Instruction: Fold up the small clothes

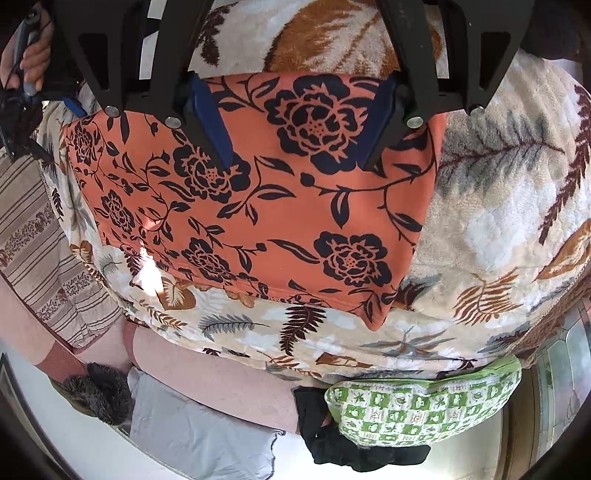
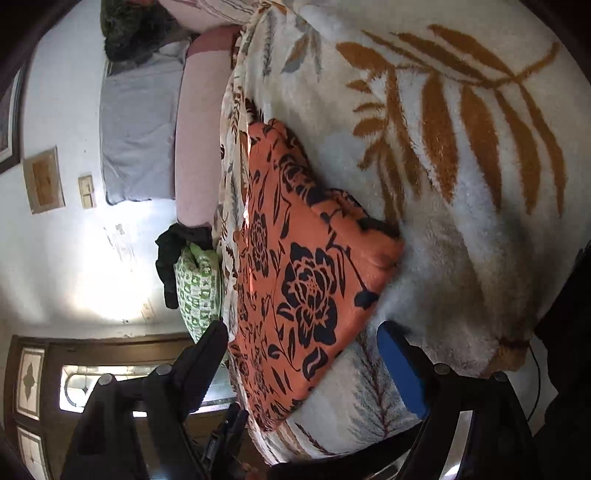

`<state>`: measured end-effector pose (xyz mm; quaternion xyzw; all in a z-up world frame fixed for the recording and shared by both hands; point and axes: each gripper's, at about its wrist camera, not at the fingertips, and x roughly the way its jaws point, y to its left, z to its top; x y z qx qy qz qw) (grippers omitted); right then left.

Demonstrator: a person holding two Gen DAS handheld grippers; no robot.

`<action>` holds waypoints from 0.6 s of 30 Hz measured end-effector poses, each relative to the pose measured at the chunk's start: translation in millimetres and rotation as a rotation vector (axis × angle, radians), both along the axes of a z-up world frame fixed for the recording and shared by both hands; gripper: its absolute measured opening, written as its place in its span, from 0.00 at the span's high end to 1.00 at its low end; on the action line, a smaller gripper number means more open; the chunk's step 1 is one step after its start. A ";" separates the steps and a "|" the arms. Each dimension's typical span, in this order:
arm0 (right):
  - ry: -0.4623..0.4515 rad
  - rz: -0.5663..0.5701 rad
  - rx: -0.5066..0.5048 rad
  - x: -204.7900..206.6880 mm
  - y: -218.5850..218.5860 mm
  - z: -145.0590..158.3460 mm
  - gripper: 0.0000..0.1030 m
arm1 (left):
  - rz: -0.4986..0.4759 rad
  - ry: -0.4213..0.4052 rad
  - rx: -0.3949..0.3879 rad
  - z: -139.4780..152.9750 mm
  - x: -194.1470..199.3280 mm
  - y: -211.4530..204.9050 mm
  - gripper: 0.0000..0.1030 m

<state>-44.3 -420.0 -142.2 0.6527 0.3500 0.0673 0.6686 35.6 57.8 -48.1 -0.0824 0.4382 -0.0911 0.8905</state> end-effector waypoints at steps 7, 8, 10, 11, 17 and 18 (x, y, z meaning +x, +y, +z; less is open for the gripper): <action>0.003 -0.112 -0.006 11.3 -16.8 1.1 0.18 | 0.008 -0.014 0.025 5.8 -2.1 1.7 0.32; -0.002 -0.122 -0.034 12.6 -19.7 3.3 0.18 | 0.008 -0.014 0.029 6.2 -0.7 0.4 0.32; 0.000 -0.103 -0.056 19.0 -19.8 3.8 0.22 | 0.000 -0.008 0.042 4.9 3.6 -4.8 0.32; 0.017 -0.077 -0.079 22.2 -18.3 3.1 0.40 | -0.006 -0.004 0.053 3.2 5.9 -8.5 0.32; 0.012 -0.018 -0.205 35.1 -2.8 21.2 0.70 | -0.041 -0.050 0.113 8.4 9.0 -31.8 0.32; 0.030 -0.015 -0.218 36.9 -1.9 19.1 0.69 | -0.053 -0.047 0.122 7.4 11.9 -36.7 0.32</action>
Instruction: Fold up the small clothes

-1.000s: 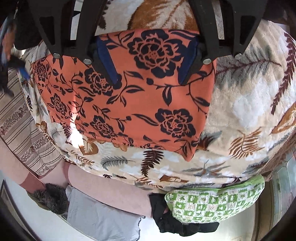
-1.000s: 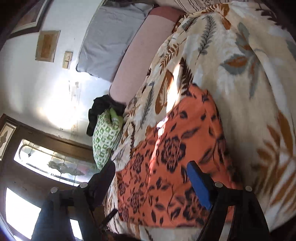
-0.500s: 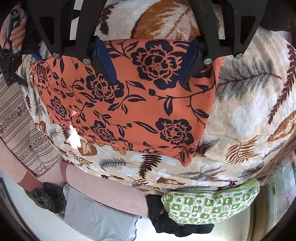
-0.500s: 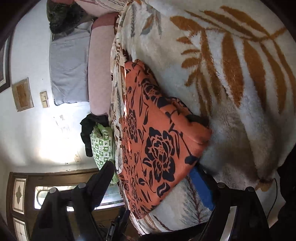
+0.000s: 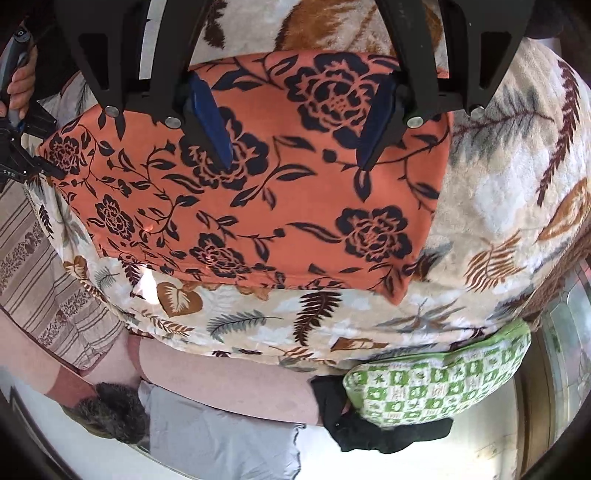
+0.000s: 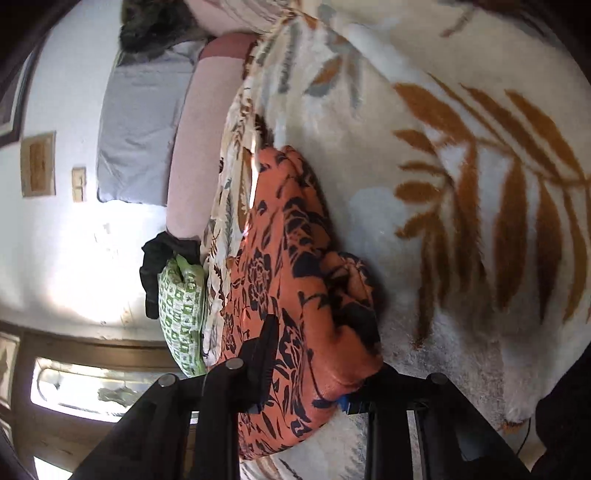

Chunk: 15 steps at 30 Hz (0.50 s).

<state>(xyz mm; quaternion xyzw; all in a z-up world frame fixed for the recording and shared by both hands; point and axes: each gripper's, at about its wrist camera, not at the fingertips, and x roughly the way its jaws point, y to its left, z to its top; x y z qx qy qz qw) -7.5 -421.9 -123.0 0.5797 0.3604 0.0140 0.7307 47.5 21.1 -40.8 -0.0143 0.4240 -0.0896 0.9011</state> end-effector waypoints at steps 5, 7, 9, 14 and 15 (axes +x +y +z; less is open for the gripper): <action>0.027 0.003 0.008 8.0 0.2 -7.6 0.44 | -0.042 0.152 0.123 -37.2 17.7 -27.5 0.36; 0.032 0.047 -0.045 14.2 4.5 1.2 0.44 | -0.047 0.071 0.053 -16.1 7.3 -24.7 0.36; 0.026 0.068 -0.090 14.1 5.8 8.9 0.45 | -0.046 0.010 0.033 -2.2 2.5 -24.8 0.35; 0.061 0.057 -0.141 22.2 12.6 7.1 0.45 | -0.110 0.107 0.146 -49.0 14.9 -45.1 0.23; 0.073 0.078 -0.186 26.7 16.6 10.6 0.57 | -0.108 0.068 0.162 -47.7 12.0 -46.6 0.22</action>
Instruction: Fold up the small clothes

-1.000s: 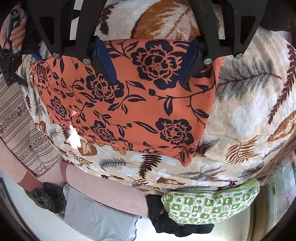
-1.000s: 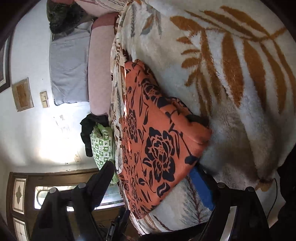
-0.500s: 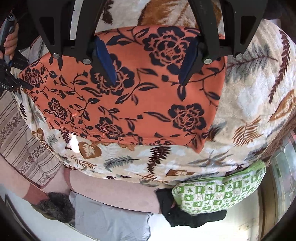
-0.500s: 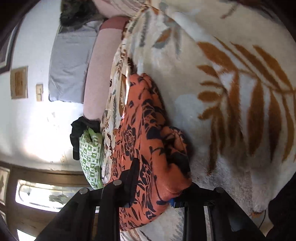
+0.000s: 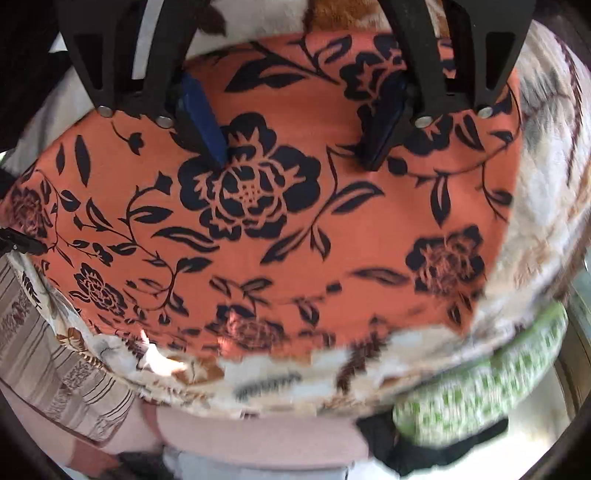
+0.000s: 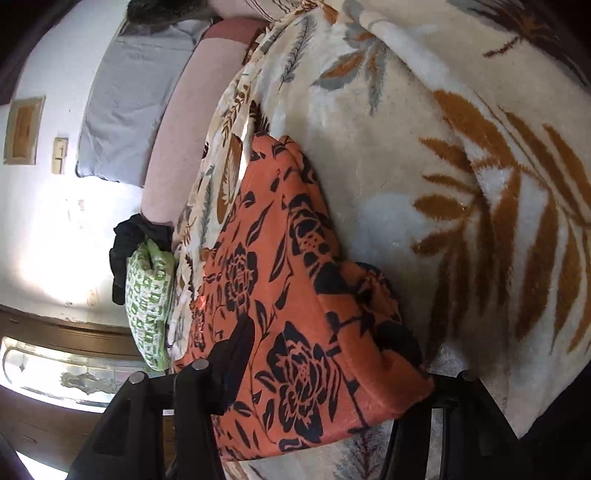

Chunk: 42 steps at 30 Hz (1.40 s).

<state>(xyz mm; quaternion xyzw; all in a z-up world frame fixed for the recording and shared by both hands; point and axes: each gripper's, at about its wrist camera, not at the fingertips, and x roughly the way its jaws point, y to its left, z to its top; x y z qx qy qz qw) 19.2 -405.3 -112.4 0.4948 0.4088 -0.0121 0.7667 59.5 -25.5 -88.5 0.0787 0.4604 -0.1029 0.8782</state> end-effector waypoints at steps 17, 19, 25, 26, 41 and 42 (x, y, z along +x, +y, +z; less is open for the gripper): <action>-0.318 0.625 -0.596 41.6 311.4 149.7 0.84 | 0.517 -0.267 -0.463 71.8 -65.9 236.1 0.22; -0.238 0.737 -0.583 51.9 355.4 110.2 0.84 | 0.566 -0.250 -0.488 59.6 -70.0 258.4 0.22; -0.083 0.810 -0.576 66.2 395.7 41.9 0.84 | 0.583 -0.256 -0.513 43.1 -78.7 274.4 0.22; -0.098 0.804 -0.571 67.4 393.2 50.4 0.84 | 0.580 -0.257 -0.504 43.6 -77.1 274.3 0.22; -0.138 0.721 -0.575 72.5 422.3 45.5 0.70 | 0.548 -0.236 -0.497 38.5 -72.7 270.0 0.22; -0.138 0.731 -0.551 73.5 421.5 45.6 0.54 | 0.543 -0.232 -0.494 38.1 -71.5 269.0 0.22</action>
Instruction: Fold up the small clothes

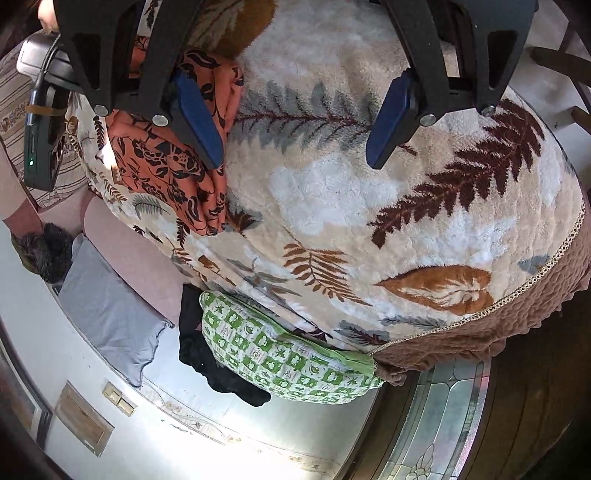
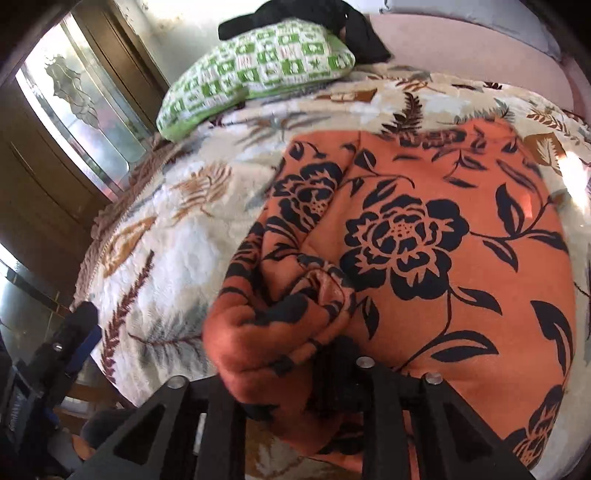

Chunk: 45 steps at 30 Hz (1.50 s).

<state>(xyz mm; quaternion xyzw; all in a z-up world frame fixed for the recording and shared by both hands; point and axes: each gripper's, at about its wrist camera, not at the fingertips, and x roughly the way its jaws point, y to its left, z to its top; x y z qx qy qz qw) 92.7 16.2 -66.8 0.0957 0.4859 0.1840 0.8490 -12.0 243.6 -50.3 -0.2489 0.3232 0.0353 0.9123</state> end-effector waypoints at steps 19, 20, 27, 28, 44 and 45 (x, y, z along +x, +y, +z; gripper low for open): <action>-0.042 -0.190 0.465 -45.8 -148.9 24.0 0.22 | -0.342 0.073 0.116 22.2 27.1 -118.7 0.22; -0.033 -0.193 0.472 -46.8 -152.0 20.8 0.22 | -0.322 0.097 0.120 17.8 32.9 -118.8 0.23; 0.094 -0.135 0.489 -35.8 -152.4 -14.8 0.22 | -0.114 0.331 -0.101 -47.6 30.4 -65.0 0.61; 0.123 -0.128 0.496 -34.2 -151.8 -22.3 0.22 | -0.105 0.319 -0.126 -49.6 27.5 -61.7 0.60; 0.104 -0.105 0.612 -43.5 -182.2 -18.4 0.20 | -0.268 0.081 0.253 49.2 49.3 -128.5 0.36; 0.093 -0.113 0.622 -44.0 -189.5 -14.7 0.20 | -0.294 0.089 0.268 44.4 57.1 -136.4 0.36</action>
